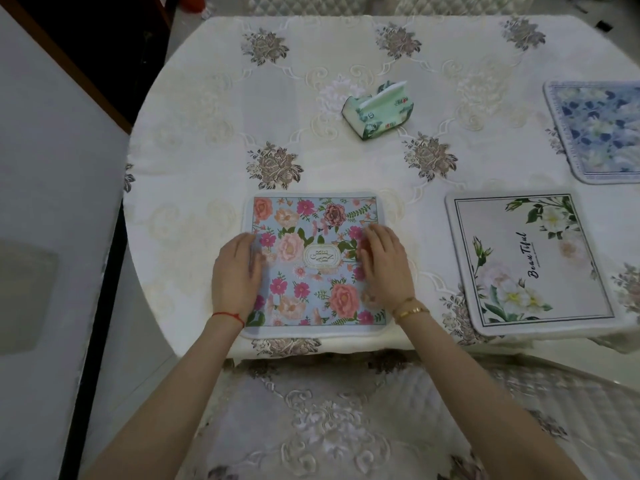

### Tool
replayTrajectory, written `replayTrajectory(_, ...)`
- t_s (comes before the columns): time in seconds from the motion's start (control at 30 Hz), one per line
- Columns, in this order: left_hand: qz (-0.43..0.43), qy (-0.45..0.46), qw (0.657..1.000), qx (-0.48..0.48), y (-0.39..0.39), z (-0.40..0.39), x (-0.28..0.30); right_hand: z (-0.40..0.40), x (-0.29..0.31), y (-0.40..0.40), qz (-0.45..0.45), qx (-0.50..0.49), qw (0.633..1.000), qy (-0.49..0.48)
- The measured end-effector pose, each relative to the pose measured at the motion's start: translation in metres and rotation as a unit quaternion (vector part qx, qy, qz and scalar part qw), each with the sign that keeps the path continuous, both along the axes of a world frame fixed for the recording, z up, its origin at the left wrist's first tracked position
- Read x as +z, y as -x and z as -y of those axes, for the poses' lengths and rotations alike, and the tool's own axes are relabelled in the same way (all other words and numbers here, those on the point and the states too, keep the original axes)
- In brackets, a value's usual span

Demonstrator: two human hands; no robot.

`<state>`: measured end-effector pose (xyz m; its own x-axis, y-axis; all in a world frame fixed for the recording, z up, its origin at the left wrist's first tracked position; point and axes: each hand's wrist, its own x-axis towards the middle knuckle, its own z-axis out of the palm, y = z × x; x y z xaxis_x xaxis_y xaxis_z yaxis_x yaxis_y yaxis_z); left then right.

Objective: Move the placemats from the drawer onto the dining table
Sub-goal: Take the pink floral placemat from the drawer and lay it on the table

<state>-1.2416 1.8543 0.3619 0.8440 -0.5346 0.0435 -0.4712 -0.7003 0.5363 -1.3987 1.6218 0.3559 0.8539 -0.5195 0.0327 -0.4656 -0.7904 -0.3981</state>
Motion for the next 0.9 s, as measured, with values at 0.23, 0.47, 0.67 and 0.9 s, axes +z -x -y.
replayTrajectory(0.23,-0.006,-0.03,0.989,-0.142,-0.048,0.086,-0.009,0.009,-0.006,-0.104,-0.081,0.135,0.987,0.019)
replayTrajectory(0.47,0.023,-0.091,0.982,-0.163,-0.059,0.086,-0.031,0.016,-0.027,-0.109,-0.1,0.166,0.981,0.026)
replayTrajectory(0.67,0.029,-0.127,0.985,-0.116,-0.072,0.054,-0.034,0.045,-0.026,-0.068,-0.078,0.085,0.993,0.014)
replayTrajectory(0.9,0.028,-0.124,0.984,-0.123,-0.066,0.048,-0.018,0.041,-0.015,-0.048,-0.078,-0.004,0.997,0.027)
